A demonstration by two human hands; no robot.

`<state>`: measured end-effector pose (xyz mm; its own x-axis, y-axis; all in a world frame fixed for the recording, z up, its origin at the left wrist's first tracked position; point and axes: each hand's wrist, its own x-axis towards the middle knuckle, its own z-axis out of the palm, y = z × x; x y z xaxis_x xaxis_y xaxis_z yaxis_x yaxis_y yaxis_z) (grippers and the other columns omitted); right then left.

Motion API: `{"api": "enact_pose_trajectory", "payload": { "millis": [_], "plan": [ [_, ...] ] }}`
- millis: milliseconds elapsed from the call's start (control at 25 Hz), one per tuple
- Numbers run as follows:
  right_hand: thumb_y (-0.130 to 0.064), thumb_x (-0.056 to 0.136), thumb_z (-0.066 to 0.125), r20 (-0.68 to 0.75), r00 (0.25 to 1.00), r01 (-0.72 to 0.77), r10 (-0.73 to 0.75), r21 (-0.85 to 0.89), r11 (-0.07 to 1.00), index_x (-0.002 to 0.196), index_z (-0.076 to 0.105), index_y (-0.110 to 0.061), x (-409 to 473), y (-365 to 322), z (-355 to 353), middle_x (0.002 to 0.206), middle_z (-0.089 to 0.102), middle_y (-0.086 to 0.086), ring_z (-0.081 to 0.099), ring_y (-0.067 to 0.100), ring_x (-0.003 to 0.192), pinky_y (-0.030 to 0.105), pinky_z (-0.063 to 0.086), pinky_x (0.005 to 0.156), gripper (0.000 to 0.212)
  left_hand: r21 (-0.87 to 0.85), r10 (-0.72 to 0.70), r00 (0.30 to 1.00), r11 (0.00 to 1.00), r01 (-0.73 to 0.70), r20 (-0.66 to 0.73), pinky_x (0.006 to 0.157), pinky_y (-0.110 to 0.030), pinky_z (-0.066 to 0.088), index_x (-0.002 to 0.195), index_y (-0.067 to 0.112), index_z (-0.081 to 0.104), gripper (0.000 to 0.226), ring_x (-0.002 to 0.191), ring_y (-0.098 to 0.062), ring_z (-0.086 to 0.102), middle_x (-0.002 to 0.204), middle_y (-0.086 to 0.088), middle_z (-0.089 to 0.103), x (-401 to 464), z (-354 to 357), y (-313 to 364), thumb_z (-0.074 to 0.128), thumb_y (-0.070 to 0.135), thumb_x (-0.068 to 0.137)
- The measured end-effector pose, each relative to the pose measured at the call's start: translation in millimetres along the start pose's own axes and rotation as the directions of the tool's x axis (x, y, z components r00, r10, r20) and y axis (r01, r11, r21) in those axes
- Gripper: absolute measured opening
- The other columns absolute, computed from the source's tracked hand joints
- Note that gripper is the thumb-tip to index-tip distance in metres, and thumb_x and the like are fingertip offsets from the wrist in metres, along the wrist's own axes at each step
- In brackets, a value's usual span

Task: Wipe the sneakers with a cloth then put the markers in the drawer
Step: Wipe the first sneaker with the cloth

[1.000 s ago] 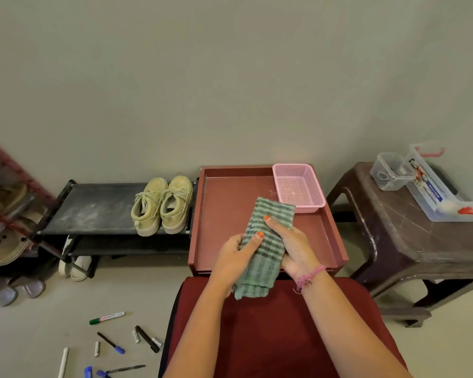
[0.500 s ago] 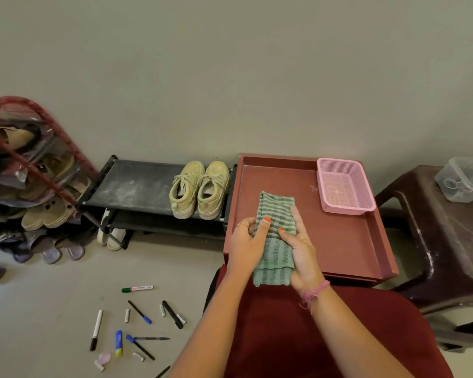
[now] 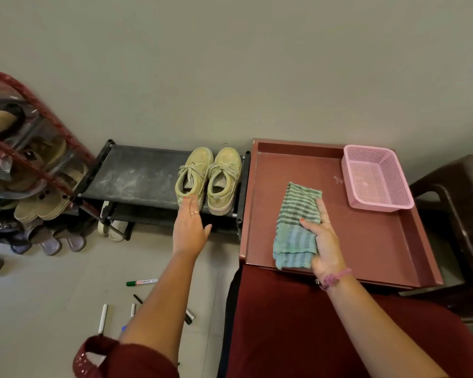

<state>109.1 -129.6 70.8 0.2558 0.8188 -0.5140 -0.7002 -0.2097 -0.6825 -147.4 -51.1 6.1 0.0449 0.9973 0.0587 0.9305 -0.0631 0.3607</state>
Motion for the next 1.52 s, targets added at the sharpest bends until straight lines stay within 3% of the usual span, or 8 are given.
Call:
{"api": "enact_pose_trajectory", "payload": {
  "millis": [120,280,440,600,800,920,1080,1520],
  "plan": [
    [0.008,0.089,0.047,-0.038,0.999,-0.007,0.007,0.01,1.0,0.138,0.044,-0.038,15,5,-10,0.123,0.064,0.007,0.066,0.028,0.105,0.044,0.058,0.076,0.067,0.187,0.175,0.982,0.965,-0.184,0.068,0.12,-0.04,0.02,0.151,0.003,0.021,0.099,0.147,-0.026,0.021,0.157,-0.013,0.026,25,22,-6,0.081,0.023,0.074],
    [0.006,0.091,0.046,-0.062,0.998,-0.016,0.017,0.013,1.0,0.139,0.042,-0.038,29,9,-28,0.126,0.062,0.005,0.064,0.028,0.108,0.047,0.056,0.081,0.065,0.296,0.254,0.961,0.915,-0.275,0.108,0.115,-0.043,0.019,0.15,0.006,0.016,0.11,0.145,-0.028,0.024,0.157,-0.013,0.026,42,53,-11,0.086,0.017,0.065],
    [0.004,0.091,0.046,-0.097,0.994,-0.051,0.054,0.032,0.998,0.137,0.044,-0.039,41,19,-47,0.125,0.063,0.006,0.066,0.029,0.104,0.047,0.058,0.074,0.063,0.265,0.364,0.931,0.895,-0.36,0.036,0.115,-0.05,0.024,0.147,0.008,0.023,0.108,0.145,-0.028,0.021,0.156,-0.012,0.025,56,71,-23,0.085,0.004,0.06],
    [0.004,0.091,0.046,-0.104,0.991,-0.08,0.084,0.042,0.996,0.135,0.046,-0.041,50,27,-56,0.124,0.064,0.007,0.063,0.033,0.109,0.058,0.047,0.092,0.063,0.237,0.429,0.902,0.881,-0.409,-0.037,0.113,-0.055,0.028,0.145,0.01,0.027,0.099,0.144,-0.032,0.022,0.153,-0.014,0.025,67,83,-31,0.08,-0.006,0.063],
    [0.006,0.09,0.045,-0.123,0.989,-0.072,0.077,0.045,0.996,0.134,0.047,-0.04,50,23,-61,0.122,0.065,0.005,0.065,0.03,0.105,0.054,0.05,0.088,0.064,0.218,0.473,0.876,0.868,-0.446,-0.09,0.113,-0.053,0.025,0.135,0.01,0.036,0.09,0.141,-0.032,0.027,0.144,-0.012,0.034,70,80,-32,0.082,-0.006,0.06],
    [0.005,0.09,0.046,-0.135,0.988,-0.067,0.073,0.05,0.997,0.134,0.048,-0.041,45,17,-64,0.122,0.065,0.006,0.064,0.032,0.106,0.057,0.046,0.094,0.064,0.204,0.47,0.878,0.871,-0.446,-0.087,0.113,-0.053,0.023,0.131,0.011,0.039,0.089,0.139,-0.032,0.029,0.138,-0.011,0.04,70,72,-27,0.084,-0.003,0.055],
    [0.005,0.09,0.046,-0.137,0.99,-0.036,0.042,0.045,0.998,0.135,0.046,-0.04,30,5,-68,0.124,0.063,0.004,0.063,0.03,0.109,0.052,0.053,0.085,0.064,0.118,0.422,0.906,0.902,-0.415,-0.044,0.114,-0.053,0.02,0.134,0.009,0.039,0.093,0.139,-0.031,0.033,0.135,-0.012,0.049,67,45,-12,0.087,0.004,0.055],
    [0.008,0.089,0.045,-0.097,0.993,0.076,-0.065,0.115,0.99,0.138,0.042,-0.04,-34,-33,-86,0.129,0.059,0.005,0.062,0.029,0.111,0.046,0.058,0.076,0.068,-0.022,0.542,0.838,0.84,-0.542,0.063,0.119,-0.035,0.006,0.145,0.012,0.032,0.101,0.139,-0.025,0.029,0.145,-0.008,0.037,35,-78,43,0.083,0.031,0.06]
  ]
}}
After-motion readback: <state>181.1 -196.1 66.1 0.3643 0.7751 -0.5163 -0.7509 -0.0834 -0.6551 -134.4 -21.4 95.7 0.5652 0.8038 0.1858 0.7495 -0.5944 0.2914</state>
